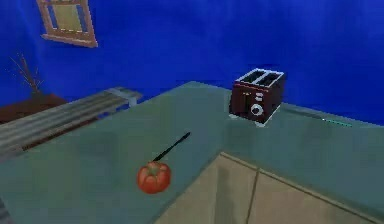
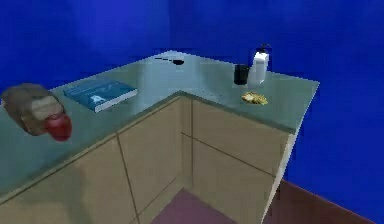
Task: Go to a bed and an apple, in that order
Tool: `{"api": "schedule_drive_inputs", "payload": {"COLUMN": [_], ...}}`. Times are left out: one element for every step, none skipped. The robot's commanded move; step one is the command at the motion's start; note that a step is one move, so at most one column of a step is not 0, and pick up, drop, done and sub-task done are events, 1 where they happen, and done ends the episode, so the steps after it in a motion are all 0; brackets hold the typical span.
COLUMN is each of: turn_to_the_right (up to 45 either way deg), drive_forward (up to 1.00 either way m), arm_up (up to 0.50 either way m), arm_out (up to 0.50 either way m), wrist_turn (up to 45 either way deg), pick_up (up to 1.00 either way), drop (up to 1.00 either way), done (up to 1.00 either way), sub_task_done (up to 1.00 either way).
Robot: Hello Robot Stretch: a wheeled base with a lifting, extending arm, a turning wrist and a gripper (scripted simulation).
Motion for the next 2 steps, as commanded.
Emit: {"api": "schedule_drive_inputs", "payload": {"turn_to_the_right": [45.0,12.0], "drive_forward": [0.0,0.0], "arm_up": [0.0,0.0], "arm_out": [0.0,0.0], "wrist_turn": [0.0,0.0], "pick_up": [0.0,0.0], "drop": [0.0,0.0], "done": [0.0,0.0], "sub_task_done": [0.0,0.0]}}
